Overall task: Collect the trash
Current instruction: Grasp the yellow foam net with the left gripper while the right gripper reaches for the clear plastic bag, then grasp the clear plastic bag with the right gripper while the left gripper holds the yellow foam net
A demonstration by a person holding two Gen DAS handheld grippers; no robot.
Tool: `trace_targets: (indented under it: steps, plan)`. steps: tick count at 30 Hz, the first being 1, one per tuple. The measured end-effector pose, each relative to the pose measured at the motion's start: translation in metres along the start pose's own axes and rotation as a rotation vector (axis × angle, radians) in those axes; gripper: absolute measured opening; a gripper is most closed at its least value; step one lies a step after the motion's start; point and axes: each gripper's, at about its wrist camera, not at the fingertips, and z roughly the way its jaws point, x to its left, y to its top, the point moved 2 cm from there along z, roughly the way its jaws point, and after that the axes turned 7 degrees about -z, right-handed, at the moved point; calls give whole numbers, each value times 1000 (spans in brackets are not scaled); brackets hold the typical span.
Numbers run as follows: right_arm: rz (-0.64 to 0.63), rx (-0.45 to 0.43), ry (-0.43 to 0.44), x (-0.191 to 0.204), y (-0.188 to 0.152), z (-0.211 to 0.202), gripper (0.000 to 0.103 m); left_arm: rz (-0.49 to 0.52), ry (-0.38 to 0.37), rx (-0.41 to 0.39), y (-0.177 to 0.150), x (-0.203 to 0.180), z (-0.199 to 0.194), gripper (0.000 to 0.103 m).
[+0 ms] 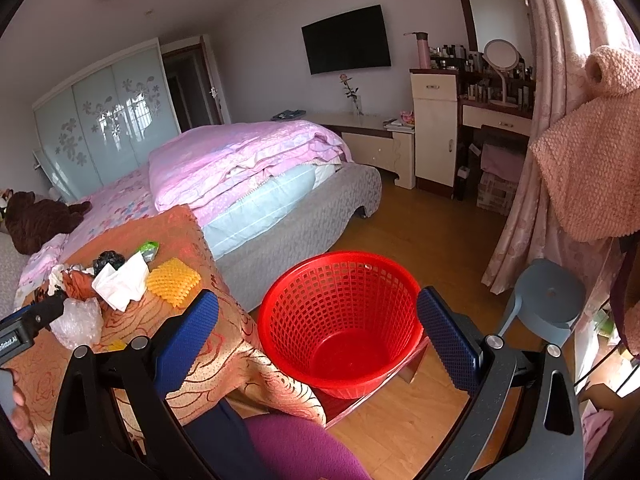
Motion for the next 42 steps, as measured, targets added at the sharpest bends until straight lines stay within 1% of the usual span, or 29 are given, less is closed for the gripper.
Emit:
trace_targets:
  steps: [2,4,7,11,12,13,14,16,19,21,22,25,28,33,35,38,42]
  plan:
    - [-2,9,7,1,-2,1,96,23,1,21,-5,-3,6,94]
    - [-5,17,11,4,-4,0,96,47,-15,59,-16,-11,15,94]
    - [-2,24,12,1,0,-1,96,86,-29,111,-29,-24,31,87]
    - [3,37,13,-4,4,2,96,123,-23,160,-39,-35,53,79]
    - [3,41,14,-7,6,4,96,128,-19,172,-40,-36,59,78]
    - [3,46,16,-8,6,4,96,129,-14,177,-40,-36,63,75]
    - [3,50,18,-10,7,6,96,131,-9,183,-41,-36,67,67]
    - [1,56,19,-10,7,7,96,121,-4,213,-44,-33,77,62]
    - [0,65,19,-12,7,10,96,131,2,202,-47,-32,78,58]
    - [0,74,23,-12,7,11,96,135,2,195,-49,-31,77,52]
    - [0,79,26,-12,6,12,96,134,2,195,-49,-30,76,47]
    - [-3,85,27,-12,6,14,96,125,-2,186,-49,-27,74,39]
    - [-5,93,30,-11,5,15,96,115,-8,181,-47,-22,72,26]
    - [-14,111,34,-9,3,20,96,91,-20,165,-42,-15,65,19]
    - [-21,114,36,-6,1,21,96,82,-27,150,-40,-13,59,18]
    - [-43,121,42,0,1,24,96,75,-36,110,-35,-11,43,17]
    - [-94,118,58,13,4,28,96,78,-29,50,-26,-6,23,17]
